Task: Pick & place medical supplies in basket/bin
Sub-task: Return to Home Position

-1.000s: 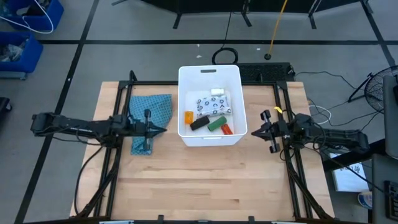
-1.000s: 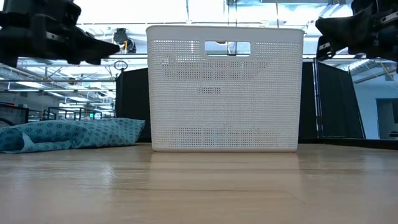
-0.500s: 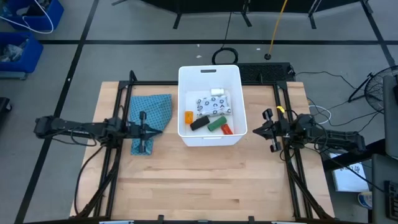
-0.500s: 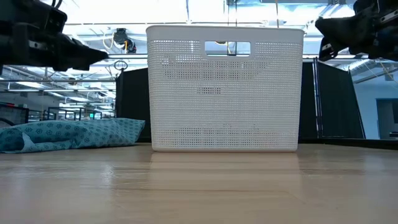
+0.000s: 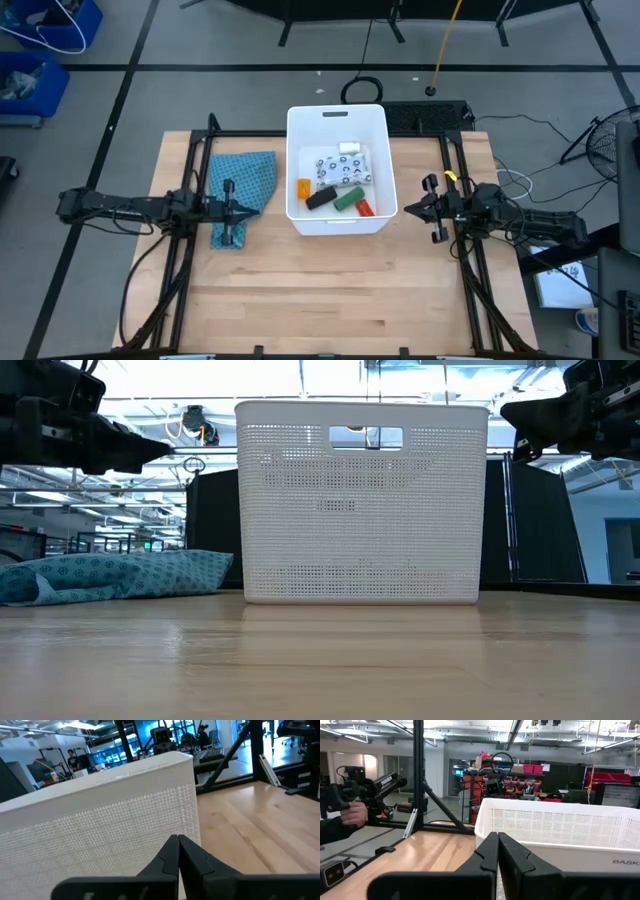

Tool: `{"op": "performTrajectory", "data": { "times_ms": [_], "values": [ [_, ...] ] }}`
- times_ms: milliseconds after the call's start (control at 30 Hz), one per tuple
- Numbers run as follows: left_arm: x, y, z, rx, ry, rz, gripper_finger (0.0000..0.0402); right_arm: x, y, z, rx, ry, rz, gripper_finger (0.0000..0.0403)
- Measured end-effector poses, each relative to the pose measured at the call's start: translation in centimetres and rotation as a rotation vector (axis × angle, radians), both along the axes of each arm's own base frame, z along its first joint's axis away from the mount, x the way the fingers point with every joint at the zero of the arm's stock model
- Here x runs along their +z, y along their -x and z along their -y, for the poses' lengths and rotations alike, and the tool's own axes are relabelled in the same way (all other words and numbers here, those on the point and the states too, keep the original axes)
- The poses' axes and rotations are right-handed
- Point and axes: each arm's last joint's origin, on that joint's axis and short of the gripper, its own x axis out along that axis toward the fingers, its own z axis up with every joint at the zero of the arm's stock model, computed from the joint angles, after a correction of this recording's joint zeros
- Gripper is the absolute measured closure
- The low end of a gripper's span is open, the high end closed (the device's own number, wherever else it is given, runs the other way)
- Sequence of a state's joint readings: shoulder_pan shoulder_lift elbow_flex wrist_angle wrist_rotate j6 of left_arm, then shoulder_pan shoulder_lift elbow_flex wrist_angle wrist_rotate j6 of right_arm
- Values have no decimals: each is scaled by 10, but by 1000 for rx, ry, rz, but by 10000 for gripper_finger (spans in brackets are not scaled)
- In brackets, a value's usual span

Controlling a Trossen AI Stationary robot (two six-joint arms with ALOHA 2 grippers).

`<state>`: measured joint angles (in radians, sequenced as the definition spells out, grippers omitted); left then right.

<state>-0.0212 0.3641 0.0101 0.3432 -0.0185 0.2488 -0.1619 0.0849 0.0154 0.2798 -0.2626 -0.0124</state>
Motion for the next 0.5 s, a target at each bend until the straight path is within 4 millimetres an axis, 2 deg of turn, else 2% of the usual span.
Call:
{"op": "performTrajectory", "data": {
  "times_ms": [500],
  "values": [
    [0, 0, -2, 56, 17, 2, 376, 8, 2, 0, 6, -13, 80, 403]
  ]
}}
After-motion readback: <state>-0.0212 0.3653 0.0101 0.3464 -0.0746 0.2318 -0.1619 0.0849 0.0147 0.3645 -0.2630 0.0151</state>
